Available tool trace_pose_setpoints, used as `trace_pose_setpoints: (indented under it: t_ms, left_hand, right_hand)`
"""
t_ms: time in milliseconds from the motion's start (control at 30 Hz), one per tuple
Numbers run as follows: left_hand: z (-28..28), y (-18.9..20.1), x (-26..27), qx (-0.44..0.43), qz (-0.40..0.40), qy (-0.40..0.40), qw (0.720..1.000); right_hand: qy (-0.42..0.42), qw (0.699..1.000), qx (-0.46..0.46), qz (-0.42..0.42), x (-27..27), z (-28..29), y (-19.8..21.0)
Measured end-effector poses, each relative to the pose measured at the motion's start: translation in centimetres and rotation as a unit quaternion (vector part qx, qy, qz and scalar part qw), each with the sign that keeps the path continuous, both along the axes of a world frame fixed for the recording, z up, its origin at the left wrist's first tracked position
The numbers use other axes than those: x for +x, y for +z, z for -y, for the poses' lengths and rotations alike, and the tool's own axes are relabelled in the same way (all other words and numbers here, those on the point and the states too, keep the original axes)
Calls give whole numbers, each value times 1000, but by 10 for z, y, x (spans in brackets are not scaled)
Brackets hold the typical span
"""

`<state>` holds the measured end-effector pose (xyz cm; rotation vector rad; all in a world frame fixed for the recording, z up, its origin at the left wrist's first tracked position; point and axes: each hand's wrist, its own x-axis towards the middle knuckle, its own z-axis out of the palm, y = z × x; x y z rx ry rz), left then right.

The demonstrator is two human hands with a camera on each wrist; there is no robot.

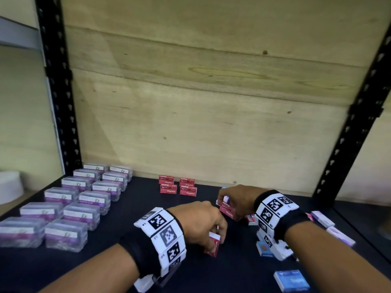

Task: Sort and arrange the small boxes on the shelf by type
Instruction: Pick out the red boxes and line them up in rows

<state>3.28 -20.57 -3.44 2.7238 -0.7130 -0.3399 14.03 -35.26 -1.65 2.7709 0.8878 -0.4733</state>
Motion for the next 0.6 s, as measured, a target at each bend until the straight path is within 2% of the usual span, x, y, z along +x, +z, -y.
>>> trace_pose_setpoints:
  t_ms: [233,367,600]
  left_hand:
    - [-3,-5,-1,-6,6,2,1000]
    - [-9,-7,0,-14,-5,4,1000]
    - [-63,5,11,-107,6,94,990]
  right_hand:
    - [9,1000,14,-1,0,0,-2]
    - [-21,999,34,1,3,0,-5]
    - [-28,993,113,10,13,-10,2]
